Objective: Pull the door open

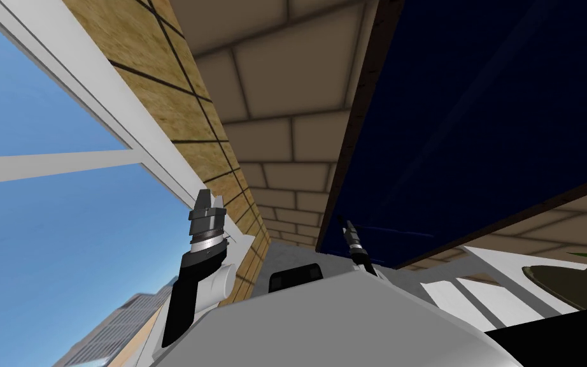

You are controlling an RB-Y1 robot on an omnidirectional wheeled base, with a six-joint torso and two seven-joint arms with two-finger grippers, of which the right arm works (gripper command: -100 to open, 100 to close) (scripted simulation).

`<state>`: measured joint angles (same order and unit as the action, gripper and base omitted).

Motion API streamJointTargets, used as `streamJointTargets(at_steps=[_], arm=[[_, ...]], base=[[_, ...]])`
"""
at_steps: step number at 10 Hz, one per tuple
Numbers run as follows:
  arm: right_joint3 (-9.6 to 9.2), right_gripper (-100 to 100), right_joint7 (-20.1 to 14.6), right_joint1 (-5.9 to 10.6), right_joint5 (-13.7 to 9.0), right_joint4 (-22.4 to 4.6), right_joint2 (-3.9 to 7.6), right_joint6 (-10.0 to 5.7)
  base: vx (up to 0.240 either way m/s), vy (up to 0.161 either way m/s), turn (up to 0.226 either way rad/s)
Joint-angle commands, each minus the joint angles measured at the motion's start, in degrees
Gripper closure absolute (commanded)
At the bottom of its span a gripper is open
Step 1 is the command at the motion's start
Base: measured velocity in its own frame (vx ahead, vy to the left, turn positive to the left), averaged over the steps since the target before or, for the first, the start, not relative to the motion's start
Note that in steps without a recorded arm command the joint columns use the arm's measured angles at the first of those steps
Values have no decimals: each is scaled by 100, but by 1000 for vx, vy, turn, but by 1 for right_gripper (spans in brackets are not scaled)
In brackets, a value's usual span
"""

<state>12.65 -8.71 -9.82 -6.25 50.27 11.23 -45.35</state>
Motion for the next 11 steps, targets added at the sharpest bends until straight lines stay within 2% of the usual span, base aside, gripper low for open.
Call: streamJointTargets(at_steps=[1, 2, 7, 11], arm=[[0, -100, 0, 0, 0, 0, 0, 0], [0, 100, 0, 0, 0, 0, 0, 0], [0, 100, 0, 0, 0, 0, 0, 0], [-173, 100, -253, -147, 85, -46, 182, -192]], base=[[104, -21, 18], [-13, 2, -12], [-21, 4, 1], [-178, -19, 131]])
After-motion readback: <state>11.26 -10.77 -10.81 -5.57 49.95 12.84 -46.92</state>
